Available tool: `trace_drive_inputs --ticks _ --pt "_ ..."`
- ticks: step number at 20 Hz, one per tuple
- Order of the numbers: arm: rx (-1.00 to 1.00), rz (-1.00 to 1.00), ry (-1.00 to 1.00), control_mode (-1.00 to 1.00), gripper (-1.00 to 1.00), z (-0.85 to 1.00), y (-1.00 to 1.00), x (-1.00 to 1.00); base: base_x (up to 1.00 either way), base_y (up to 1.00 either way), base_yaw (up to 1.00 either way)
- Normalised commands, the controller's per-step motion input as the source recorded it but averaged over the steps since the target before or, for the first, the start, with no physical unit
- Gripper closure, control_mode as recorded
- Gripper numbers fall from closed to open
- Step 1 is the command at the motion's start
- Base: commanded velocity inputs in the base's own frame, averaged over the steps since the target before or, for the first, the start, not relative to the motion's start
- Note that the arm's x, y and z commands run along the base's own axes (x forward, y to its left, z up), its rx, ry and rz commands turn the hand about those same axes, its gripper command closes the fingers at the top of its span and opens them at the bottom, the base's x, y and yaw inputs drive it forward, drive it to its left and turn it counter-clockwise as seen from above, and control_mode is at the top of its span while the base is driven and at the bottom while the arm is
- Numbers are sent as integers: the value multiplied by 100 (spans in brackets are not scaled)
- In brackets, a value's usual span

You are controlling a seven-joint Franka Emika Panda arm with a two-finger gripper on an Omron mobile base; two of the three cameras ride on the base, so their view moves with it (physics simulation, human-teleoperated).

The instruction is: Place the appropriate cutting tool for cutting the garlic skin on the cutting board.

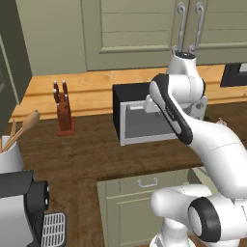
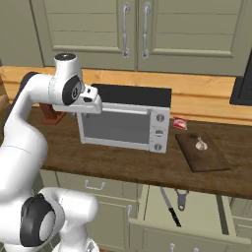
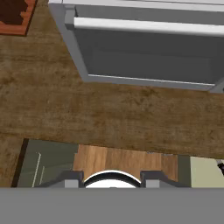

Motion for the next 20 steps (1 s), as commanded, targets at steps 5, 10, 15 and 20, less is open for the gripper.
trace_drive_inputs --ticks 5,10,15,20 --pt "1 0 -9 -100 -100 -7 -50 -51 0 0 0" --pt "7 0 0 -100 -100 -33 -100 -90 0 0 0" --pt "11 -5 6 -100 -100 -34 -100 -85 0 0 0" --pt "10 -3 14 -100 -100 -18 -100 -66 0 0 0"
